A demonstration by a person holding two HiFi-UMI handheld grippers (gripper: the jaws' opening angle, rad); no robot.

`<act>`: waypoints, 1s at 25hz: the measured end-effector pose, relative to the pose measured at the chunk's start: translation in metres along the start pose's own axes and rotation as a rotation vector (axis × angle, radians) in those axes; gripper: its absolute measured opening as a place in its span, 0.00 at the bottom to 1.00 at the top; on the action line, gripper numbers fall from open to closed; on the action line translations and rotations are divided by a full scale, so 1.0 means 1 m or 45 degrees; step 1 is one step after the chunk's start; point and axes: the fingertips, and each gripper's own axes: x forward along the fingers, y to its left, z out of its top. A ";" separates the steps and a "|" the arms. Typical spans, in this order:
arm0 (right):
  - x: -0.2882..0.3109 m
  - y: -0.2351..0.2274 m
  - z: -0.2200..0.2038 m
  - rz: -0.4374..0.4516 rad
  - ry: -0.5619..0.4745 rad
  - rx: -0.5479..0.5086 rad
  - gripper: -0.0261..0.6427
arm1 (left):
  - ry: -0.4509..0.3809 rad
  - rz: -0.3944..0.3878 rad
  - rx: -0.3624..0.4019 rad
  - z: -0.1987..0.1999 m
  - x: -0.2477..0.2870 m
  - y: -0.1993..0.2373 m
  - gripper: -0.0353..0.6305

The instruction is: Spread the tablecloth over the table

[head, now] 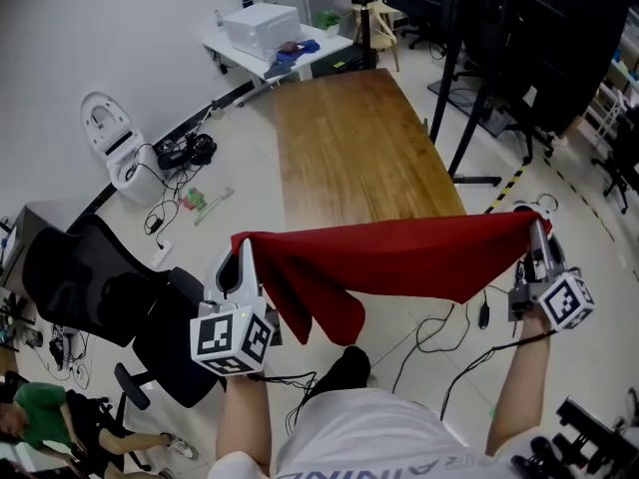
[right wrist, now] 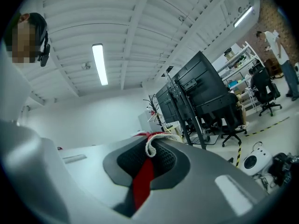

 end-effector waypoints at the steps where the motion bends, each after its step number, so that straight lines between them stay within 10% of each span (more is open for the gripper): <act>1: 0.010 -0.005 -0.005 -0.017 0.010 0.001 0.06 | 0.010 0.001 -0.001 -0.006 0.010 0.003 0.08; 10: 0.131 -0.044 -0.024 -0.108 0.060 0.057 0.06 | 0.097 -0.001 0.038 -0.034 0.130 0.023 0.08; 25: 0.273 -0.076 -0.056 -0.073 0.222 -0.384 0.06 | 0.209 0.131 0.039 -0.065 0.247 0.056 0.08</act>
